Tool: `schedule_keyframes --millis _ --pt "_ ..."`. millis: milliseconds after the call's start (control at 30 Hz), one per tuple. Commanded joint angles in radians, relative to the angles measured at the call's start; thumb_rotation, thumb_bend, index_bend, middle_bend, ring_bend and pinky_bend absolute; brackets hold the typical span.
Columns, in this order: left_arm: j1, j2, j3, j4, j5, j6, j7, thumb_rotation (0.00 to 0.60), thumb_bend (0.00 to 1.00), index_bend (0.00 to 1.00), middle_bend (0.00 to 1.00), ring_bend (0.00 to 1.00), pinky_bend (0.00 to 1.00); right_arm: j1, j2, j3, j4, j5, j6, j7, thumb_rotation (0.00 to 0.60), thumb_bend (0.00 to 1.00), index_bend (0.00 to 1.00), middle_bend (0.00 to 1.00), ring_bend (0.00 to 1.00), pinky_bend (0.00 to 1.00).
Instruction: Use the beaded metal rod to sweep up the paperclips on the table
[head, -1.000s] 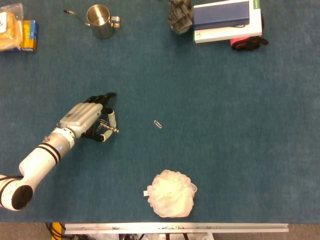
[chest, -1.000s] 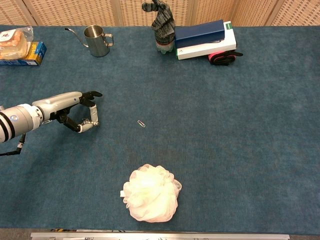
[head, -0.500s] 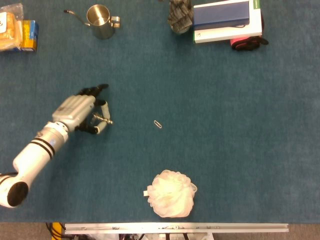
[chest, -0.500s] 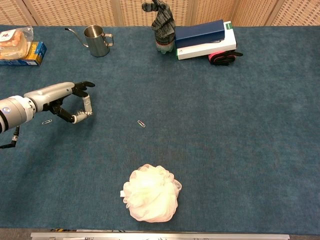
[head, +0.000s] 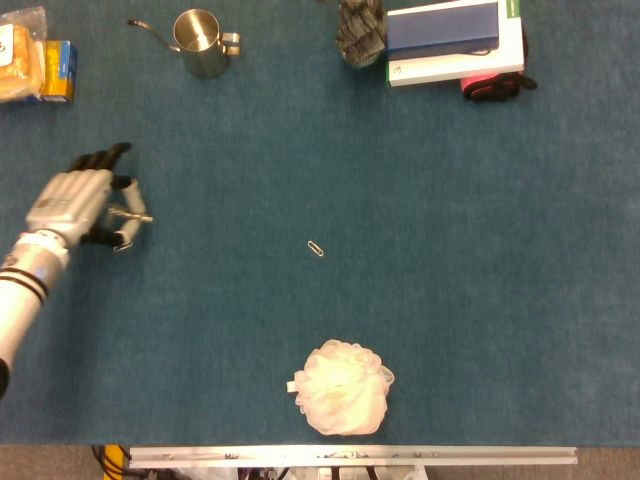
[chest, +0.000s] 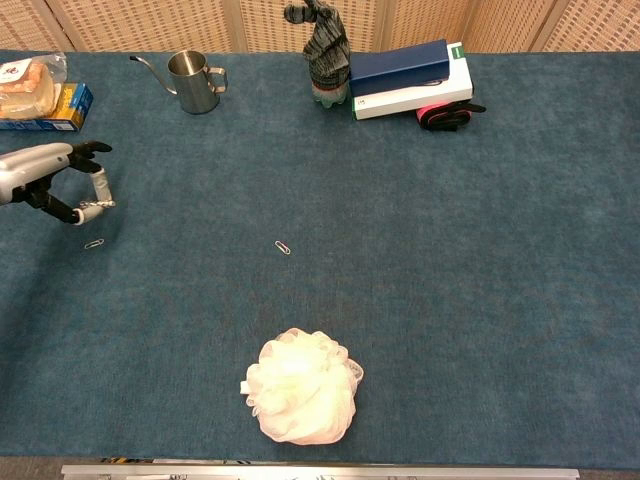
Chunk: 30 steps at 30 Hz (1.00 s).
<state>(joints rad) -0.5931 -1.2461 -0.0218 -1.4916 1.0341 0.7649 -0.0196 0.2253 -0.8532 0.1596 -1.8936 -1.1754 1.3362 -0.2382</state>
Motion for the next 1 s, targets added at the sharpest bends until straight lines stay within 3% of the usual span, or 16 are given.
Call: schedule_keyframes --millis 33,133,367,433,600,1000 --pt "0.019 0.003 0.024 0.047 -0.045 0.027 0.067 0.600 0.42 0.51 0.00 0.00 0.00 0.000 -0.001 -0.001 0.001 -0.001 -0.001 0.001 0.600 0.00 0.13 0.04 0.00 0.06" --pt "0.025 -0.002 0.039 0.074 -0.077 0.060 0.155 0.600 0.42 0.45 0.00 0.00 0.00 0.001 -0.005 -0.002 0.001 -0.004 -0.003 0.002 0.600 0.00 0.13 0.04 0.00 0.06" --pt "0.027 0.042 0.024 -0.001 -0.170 0.131 0.289 0.600 0.41 0.12 0.00 0.00 0.00 0.000 -0.002 0.000 -0.006 -0.009 0.003 -0.003 0.600 0.00 0.13 0.04 0.00 0.06" --pt "0.031 0.060 0.015 -0.029 -0.188 0.154 0.303 0.600 0.41 0.08 0.00 0.00 0.00 -0.002 0.001 0.000 -0.008 -0.009 0.006 -0.003 0.600 0.00 0.13 0.04 0.00 0.06" --pt "0.073 0.136 0.007 -0.130 -0.198 0.225 0.296 0.600 0.42 0.14 0.00 0.00 0.00 -0.016 0.009 -0.004 -0.008 -0.011 0.017 0.009 0.600 0.00 0.13 0.04 0.00 0.06" --pt "0.235 0.330 0.067 -0.378 -0.080 0.425 0.278 0.600 0.41 0.27 0.00 0.00 0.00 -0.047 0.000 -0.026 0.017 -0.036 0.024 0.060 0.600 0.00 0.13 0.04 0.00 0.06"
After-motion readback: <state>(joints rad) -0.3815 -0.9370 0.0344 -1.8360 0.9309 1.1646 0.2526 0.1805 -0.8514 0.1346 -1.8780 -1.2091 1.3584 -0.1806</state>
